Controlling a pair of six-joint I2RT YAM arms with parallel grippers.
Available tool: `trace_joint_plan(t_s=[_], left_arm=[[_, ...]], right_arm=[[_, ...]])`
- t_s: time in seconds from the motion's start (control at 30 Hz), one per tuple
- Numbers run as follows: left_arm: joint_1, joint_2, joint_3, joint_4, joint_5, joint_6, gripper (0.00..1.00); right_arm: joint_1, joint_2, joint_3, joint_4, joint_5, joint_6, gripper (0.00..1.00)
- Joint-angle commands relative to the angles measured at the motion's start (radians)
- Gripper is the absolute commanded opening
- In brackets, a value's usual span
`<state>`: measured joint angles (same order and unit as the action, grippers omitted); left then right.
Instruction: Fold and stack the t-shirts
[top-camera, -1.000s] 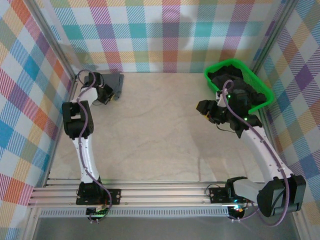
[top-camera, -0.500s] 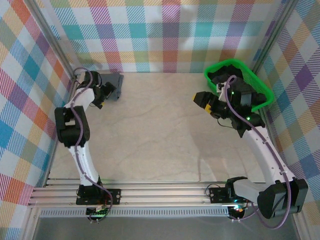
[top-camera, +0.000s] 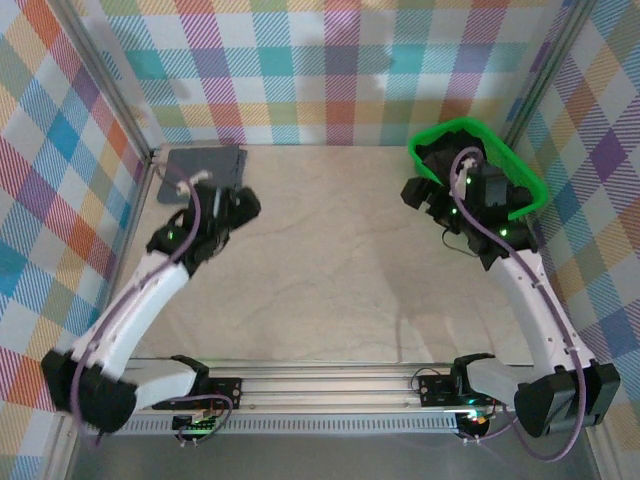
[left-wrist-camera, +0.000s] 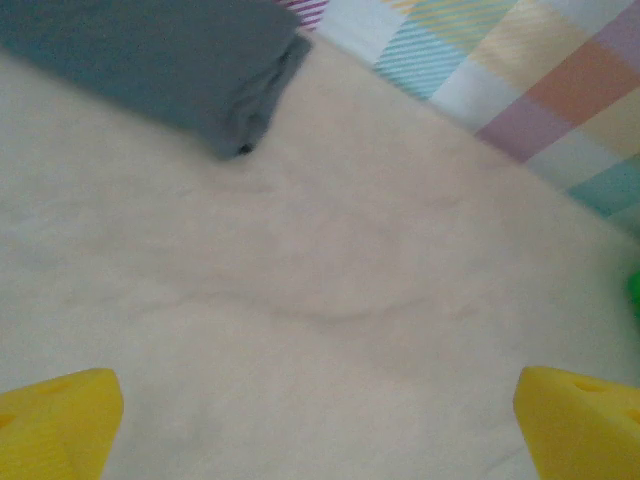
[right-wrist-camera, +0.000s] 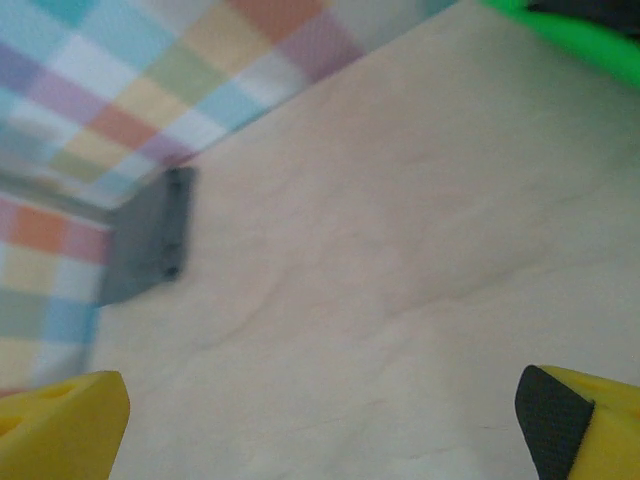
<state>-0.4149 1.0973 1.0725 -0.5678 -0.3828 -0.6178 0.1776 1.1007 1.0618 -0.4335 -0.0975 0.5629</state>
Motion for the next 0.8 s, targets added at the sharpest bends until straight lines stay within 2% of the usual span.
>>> trace_joint_plan(t_s=[0.0, 0.03, 0.13, 0.2, 0.27, 0.33, 0.43, 0.57, 0.77], left_arm=[[-0.009, -0.202, -0.182, 0.028, -0.261, 0.169, 1.0], [-0.01, -0.251, -0.257, 0.085, -0.254, 0.275, 1.0], [0.005, -0.318, -0.401, 0.178, -0.293, 0.387, 1.0], [0.05, -0.287, -0.457, 0.241, -0.247, 0.437, 1.0], [0.103, -0.203, -0.479, 0.297, -0.196, 0.475, 1.0], [0.148, -0.083, -0.495, 0.404, -0.151, 0.515, 1.0], [0.21, 0.066, -0.518, 0.58, -0.092, 0.496, 1.0], [0.267, 0.264, -0.499, 0.696, -0.058, 0.487, 1.0], [0.358, 0.393, -0.455, 0.861, 0.055, 0.486, 1.0]], right_arm=[[0.003, -0.107, -0.228, 0.193, 0.282, -0.194, 1.0], [0.004, -0.131, -0.311, 0.283, 0.337, -0.261, 1.0], [0.002, -0.135, -0.474, 0.438, 0.451, -0.45, 1.0], [-0.003, -0.098, -0.543, 0.533, 0.464, -0.507, 1.0], [-0.01, -0.032, -0.591, 0.61, 0.478, -0.491, 1.0], [-0.015, 0.067, -0.598, 0.657, 0.488, -0.469, 1.0], [-0.017, 0.2, -0.596, 0.775, 0.491, -0.491, 1.0], [-0.04, 0.341, -0.502, 0.825, 0.448, -0.529, 1.0], [-0.09, 0.464, -0.417, 0.867, 0.403, -0.522, 1.0]])
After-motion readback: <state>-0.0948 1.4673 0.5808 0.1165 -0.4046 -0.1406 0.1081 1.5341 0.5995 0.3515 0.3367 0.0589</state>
